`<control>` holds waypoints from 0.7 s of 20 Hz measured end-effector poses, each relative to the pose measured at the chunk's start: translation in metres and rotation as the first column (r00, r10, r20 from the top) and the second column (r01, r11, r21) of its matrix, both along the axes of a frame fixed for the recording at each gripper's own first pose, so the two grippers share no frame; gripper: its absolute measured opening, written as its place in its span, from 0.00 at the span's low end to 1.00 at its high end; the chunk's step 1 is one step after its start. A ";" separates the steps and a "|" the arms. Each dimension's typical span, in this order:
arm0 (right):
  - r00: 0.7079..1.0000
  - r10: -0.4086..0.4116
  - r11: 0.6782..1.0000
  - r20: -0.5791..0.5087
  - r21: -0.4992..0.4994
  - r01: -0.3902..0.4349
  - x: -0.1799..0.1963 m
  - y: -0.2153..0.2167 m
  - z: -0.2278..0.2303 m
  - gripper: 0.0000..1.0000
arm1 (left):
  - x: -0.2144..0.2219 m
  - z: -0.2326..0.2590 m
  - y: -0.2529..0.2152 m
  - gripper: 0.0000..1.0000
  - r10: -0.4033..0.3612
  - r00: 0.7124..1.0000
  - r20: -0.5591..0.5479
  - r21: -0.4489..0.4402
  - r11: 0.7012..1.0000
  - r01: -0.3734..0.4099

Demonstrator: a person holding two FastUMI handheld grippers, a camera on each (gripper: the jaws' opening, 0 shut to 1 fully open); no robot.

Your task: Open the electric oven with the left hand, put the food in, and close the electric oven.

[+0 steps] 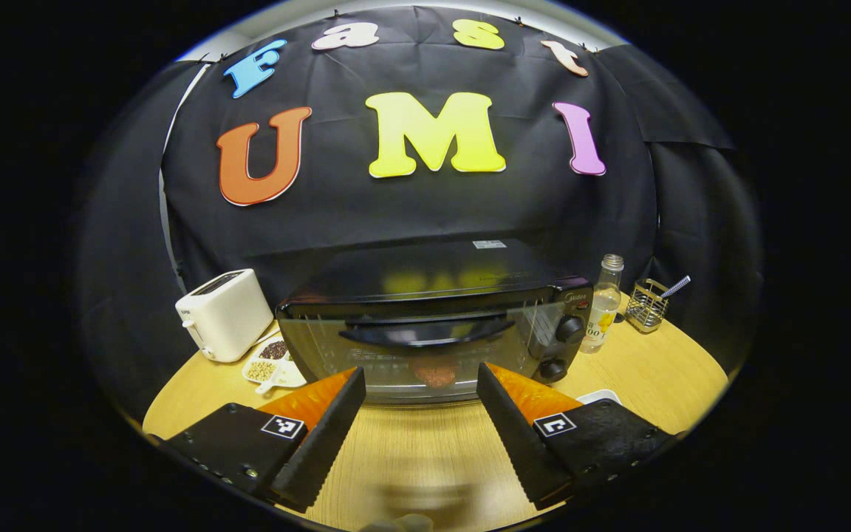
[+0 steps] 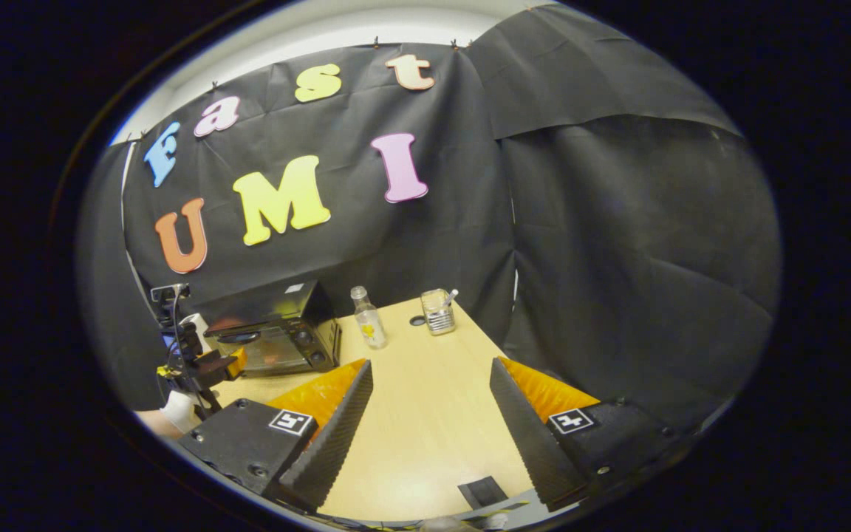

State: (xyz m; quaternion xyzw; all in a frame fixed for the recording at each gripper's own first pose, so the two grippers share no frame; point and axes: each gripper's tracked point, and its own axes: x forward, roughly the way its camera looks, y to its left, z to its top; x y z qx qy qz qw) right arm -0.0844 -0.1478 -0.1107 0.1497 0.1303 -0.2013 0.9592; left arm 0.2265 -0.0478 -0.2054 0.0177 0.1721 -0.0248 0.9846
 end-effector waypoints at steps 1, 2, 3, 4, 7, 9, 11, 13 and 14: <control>1.000 -0.003 1.000 -0.001 0.002 0.003 -0.001 0.000 0.000 1.00 | 0.000 -0.001 0.000 0.97 -0.001 1.000 -0.003 -0.002 1.000 0.001; 1.000 -0.003 1.000 -0.001 0.001 0.003 -0.001 0.000 0.001 1.00 | -0.001 -0.002 -0.002 0.97 -0.003 1.000 -0.001 -0.002 1.000 0.003; 1.000 -0.004 1.000 -0.003 -0.002 0.004 -0.001 0.001 0.001 1.00 | -0.001 -0.001 -0.001 0.97 -0.005 1.000 0.001 0.000 1.000 0.005; 1.000 -0.002 1.000 -0.005 -0.005 0.002 -0.001 0.002 0.000 1.00 | -0.004 -0.002 -0.002 0.97 -0.009 1.000 0.000 -0.003 1.000 0.009; 1.000 0.007 1.000 0.003 -0.029 -0.007 0.001 0.005 0.007 1.00 | -0.018 0.004 -0.005 0.97 -0.014 1.000 0.006 -0.013 1.000 0.014; 1.000 0.020 0.999 0.023 -0.039 -0.019 0.003 0.010 0.015 1.00 | -0.034 0.014 -0.010 0.97 -0.025 1.000 0.012 -0.029 0.999 0.025; 0.998 0.040 0.998 0.049 -0.057 -0.038 0.002 0.014 0.026 1.00 | -0.054 0.038 -0.015 0.97 -0.041 0.998 0.052 -0.030 0.999 0.042; 0.995 0.073 0.994 0.070 -0.092 -0.067 0.000 0.017 0.037 1.00 | -0.079 0.066 -0.020 0.97 -0.049 0.994 0.102 -0.027 0.998 0.052; 0.993 0.091 0.991 0.075 -0.108 -0.082 -0.002 0.017 0.040 0.96 | -0.093 0.081 -0.021 0.97 -0.049 0.991 0.127 -0.030 0.998 0.054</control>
